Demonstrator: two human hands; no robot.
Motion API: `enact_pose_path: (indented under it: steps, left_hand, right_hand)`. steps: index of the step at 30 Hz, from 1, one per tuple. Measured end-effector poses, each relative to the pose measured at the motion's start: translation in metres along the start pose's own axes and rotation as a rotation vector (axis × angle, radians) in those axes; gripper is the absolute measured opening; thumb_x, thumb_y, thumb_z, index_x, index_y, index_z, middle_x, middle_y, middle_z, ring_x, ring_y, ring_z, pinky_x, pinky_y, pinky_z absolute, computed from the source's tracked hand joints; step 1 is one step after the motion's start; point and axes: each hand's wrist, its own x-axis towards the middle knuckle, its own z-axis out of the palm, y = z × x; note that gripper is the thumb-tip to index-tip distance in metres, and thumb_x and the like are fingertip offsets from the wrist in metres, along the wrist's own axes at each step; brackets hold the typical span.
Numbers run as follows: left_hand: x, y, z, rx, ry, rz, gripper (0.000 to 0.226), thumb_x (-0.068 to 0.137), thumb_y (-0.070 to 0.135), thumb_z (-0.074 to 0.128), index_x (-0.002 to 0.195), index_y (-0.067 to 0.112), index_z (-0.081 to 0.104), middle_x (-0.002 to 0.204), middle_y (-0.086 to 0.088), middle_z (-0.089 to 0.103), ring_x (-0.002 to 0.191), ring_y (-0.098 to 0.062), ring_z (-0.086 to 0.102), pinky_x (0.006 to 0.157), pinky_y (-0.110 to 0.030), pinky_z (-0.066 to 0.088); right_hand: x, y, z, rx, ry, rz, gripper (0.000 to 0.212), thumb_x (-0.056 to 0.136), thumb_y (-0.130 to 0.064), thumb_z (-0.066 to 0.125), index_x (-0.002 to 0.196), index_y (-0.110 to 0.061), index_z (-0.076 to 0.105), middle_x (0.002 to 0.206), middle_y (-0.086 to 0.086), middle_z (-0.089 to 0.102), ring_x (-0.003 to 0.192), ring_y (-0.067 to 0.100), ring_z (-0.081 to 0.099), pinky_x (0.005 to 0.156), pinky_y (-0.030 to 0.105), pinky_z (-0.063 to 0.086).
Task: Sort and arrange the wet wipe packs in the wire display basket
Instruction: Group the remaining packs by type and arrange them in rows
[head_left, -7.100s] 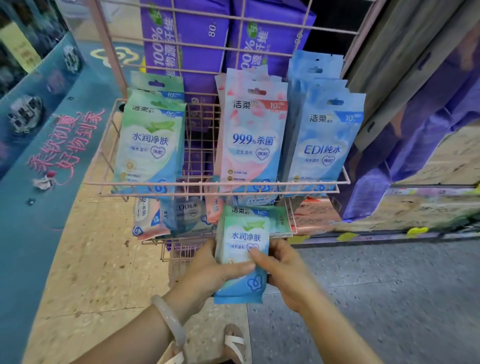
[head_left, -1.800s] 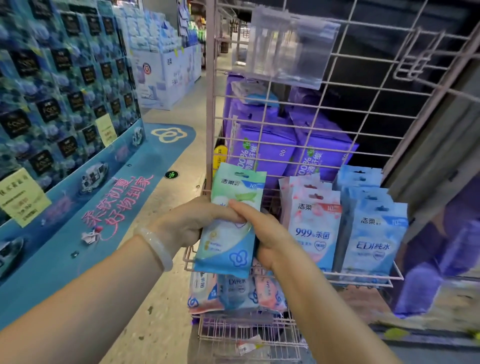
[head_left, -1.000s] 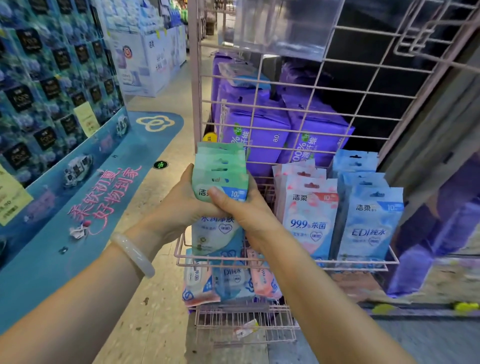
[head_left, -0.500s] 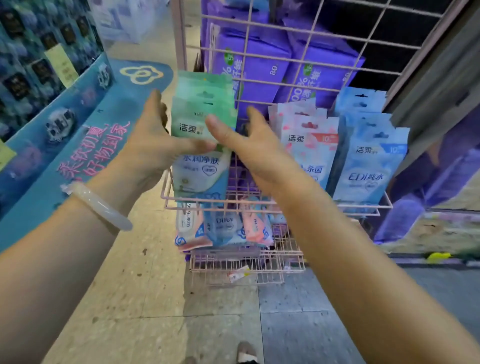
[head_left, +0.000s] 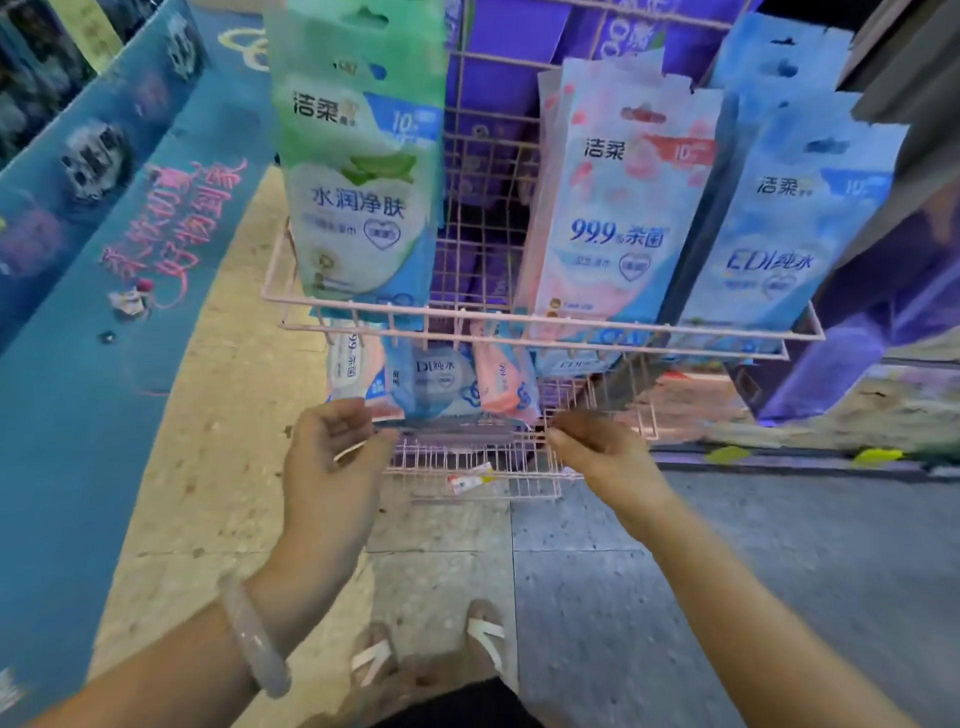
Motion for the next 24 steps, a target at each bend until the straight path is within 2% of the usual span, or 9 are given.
enact_pose_path:
  steps: [2, 5, 8, 11, 13, 15, 17, 21, 24]
  left_hand:
    - [-0.005, -0.008, 0.023, 0.068, -0.107, -0.012, 0.032, 0.079, -0.006, 0.064, 0.089, 0.021, 0.051, 0.089, 0.005, 0.057, 0.078, -0.004, 0.054, 0.063, -0.003, 0.044]
    - [-0.002, -0.015, 0.057, 0.166, -0.185, -0.06, 0.029, 0.079, 0.0, 0.066, 0.097, 0.016, 0.049, 0.085, 0.008, 0.056, 0.076, -0.005, 0.054, 0.067, -0.011, 0.046]
    - [0.007, -0.02, 0.082, 0.216, -0.178, -0.13, 0.028, 0.08, 0.007, 0.065, 0.097, 0.018, 0.046, 0.081, 0.01, 0.054, 0.081, -0.015, 0.054, 0.079, -0.026, 0.041]
    - [0.015, -0.021, 0.097, 0.188, -0.153, -0.194, 0.022, 0.081, 0.008, 0.064, 0.091, 0.018, 0.047, 0.079, 0.007, 0.056, 0.072, -0.011, 0.06, 0.064, -0.018, 0.043]
    - [0.02, -0.023, 0.103, 0.151, -0.131, -0.256, 0.021, 0.082, 0.012, 0.065, 0.098, 0.015, 0.052, 0.088, -0.002, 0.062, 0.071, -0.011, 0.063, 0.058, -0.014, 0.046]
    - [0.025, -0.024, 0.107, 0.146, -0.104, -0.328, 0.031, 0.082, 0.018, 0.065, 0.11, 0.013, 0.053, 0.101, -0.008, 0.063, 0.089, -0.024, 0.061, 0.077, -0.026, 0.048]
    - [0.029, -0.024, 0.107, 0.071, -0.065, -0.37, 0.015, 0.086, 0.016, 0.062, 0.098, 0.014, 0.055, 0.09, -0.008, 0.065, 0.089, -0.027, 0.061, 0.089, -0.034, 0.048]
    - [0.03, -0.026, 0.101, -0.031, -0.05, -0.379, 0.011, 0.091, 0.013, 0.054, 0.082, 0.012, 0.061, 0.069, -0.003, 0.06, 0.075, -0.024, 0.058, 0.082, -0.037, 0.048]
    - [0.024, -0.025, 0.099, -0.102, -0.031, -0.394, 0.018, 0.091, 0.018, 0.055, 0.073, 0.019, 0.055, 0.069, -0.004, 0.06, 0.068, -0.02, 0.057, 0.071, -0.032, 0.049]
  right_hand:
    - [0.021, 0.001, 0.009, -0.035, 0.046, -0.049, 0.009, 0.079, -0.019, 0.07, 0.078, -0.021, 0.062, 0.087, 0.008, 0.066, 0.076, 0.005, 0.065, 0.072, 0.017, 0.052]
    - [0.052, 0.001, 0.022, -0.101, 0.098, -0.061, 0.017, 0.078, -0.02, 0.072, 0.08, -0.018, 0.055, 0.09, 0.008, 0.063, 0.093, 0.023, 0.062, 0.087, 0.04, 0.051]
    - [0.073, -0.003, 0.025, -0.327, 0.104, -0.015, 0.032, 0.077, -0.041, 0.067, 0.093, -0.017, 0.051, 0.093, 0.004, 0.055, 0.09, 0.019, 0.053, 0.071, 0.024, 0.037]
    - [0.085, -0.005, 0.022, -0.284, 0.053, 0.09, 0.067, 0.075, -0.054, 0.064, 0.124, -0.011, 0.045, 0.13, 0.008, 0.053, 0.119, 0.024, 0.049, 0.083, 0.022, 0.031]
    - [0.092, -0.005, 0.021, -0.241, -0.021, 0.139, 0.075, 0.072, -0.057, 0.065, 0.128, -0.012, 0.041, 0.137, 0.007, 0.048, 0.123, 0.025, 0.047, 0.088, 0.027, 0.031]
    - [0.096, -0.003, 0.021, -0.216, -0.111, 0.177, 0.073, 0.071, -0.057, 0.067, 0.124, -0.01, 0.049, 0.128, 0.007, 0.056, 0.111, 0.024, 0.053, 0.086, 0.026, 0.034]
    - [0.098, -0.003, 0.02, -0.23, -0.189, 0.202, 0.061, 0.069, -0.057, 0.067, 0.109, -0.011, 0.061, 0.11, 0.007, 0.066, 0.092, 0.019, 0.058, 0.077, 0.026, 0.04]
    - [0.104, -0.005, 0.015, -0.151, -0.192, 0.198, 0.028, 0.067, -0.045, 0.074, 0.073, -0.02, 0.063, 0.052, -0.012, 0.067, 0.065, 0.008, 0.06, 0.057, 0.019, 0.042]
    - [0.099, -0.013, 0.006, -0.136, -0.228, 0.16, 0.031, 0.053, -0.05, 0.077, 0.058, -0.02, 0.07, 0.044, -0.016, 0.063, 0.05, -0.001, 0.06, 0.056, 0.021, 0.035]
